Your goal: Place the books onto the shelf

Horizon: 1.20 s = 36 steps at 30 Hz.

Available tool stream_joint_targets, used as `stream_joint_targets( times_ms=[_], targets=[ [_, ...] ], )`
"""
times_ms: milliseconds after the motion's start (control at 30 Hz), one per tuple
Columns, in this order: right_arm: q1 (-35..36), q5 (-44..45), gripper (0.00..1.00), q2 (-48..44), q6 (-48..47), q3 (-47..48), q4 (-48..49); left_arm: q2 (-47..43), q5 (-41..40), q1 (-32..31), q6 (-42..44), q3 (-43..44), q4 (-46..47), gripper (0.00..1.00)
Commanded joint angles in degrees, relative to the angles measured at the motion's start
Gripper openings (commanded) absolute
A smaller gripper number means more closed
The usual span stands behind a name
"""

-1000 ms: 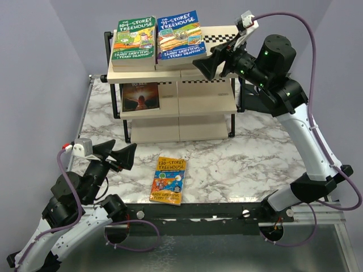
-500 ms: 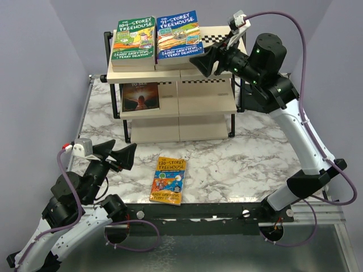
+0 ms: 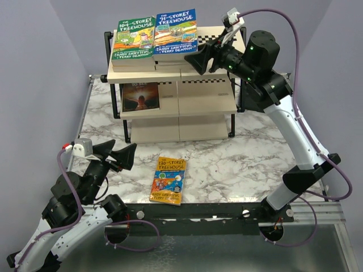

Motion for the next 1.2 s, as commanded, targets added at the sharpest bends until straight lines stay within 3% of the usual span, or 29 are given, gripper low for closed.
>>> stream_joint_targets(
  times_ms=[0, 133, 400, 567, 1000, 1067, 1167],
  targets=[
    [0.43, 1.87, 0.71, -0.51, -0.55, -1.55, 3.1, -0.53, 0.47, 0.11, 0.86, -0.14, -0.4, 0.99],
    [0.43, 5.51, 0.79, -3.37, -0.61, -5.6, 5.94, -0.54, 0.55, 0.16, 0.91, -0.14, -0.47, 0.99],
    [0.43, 4.88, 0.81, -3.69, 1.44, -7.13, 6.82, -0.78, 0.45, 0.11, 0.89, -0.14, -0.54, 0.99],
    [0.43, 3.27, 0.77, -2.12, 3.42, -5.37, 6.34, -1.16, 0.22, 0.13, 0.8, -0.14, -0.57, 0.99],
    [0.43, -1.68, 0.52, -0.54, 5.86, -3.28, 5.41, -1.21, 0.41, 0.16, 0.85, -0.14, -0.58, 0.99],
    [0.43, -1.59, 0.53, -0.63, 6.04, -3.24, 5.17, -1.17, 0.41, 0.17, 0.81, -0.14, -0.58, 0.99],
    [0.43, 0.28, 0.63, -2.37, 5.58, -4.94, 6.11, -0.83, 0.58, 0.11, 0.83, -0.14, -0.59, 0.99]
  ],
)
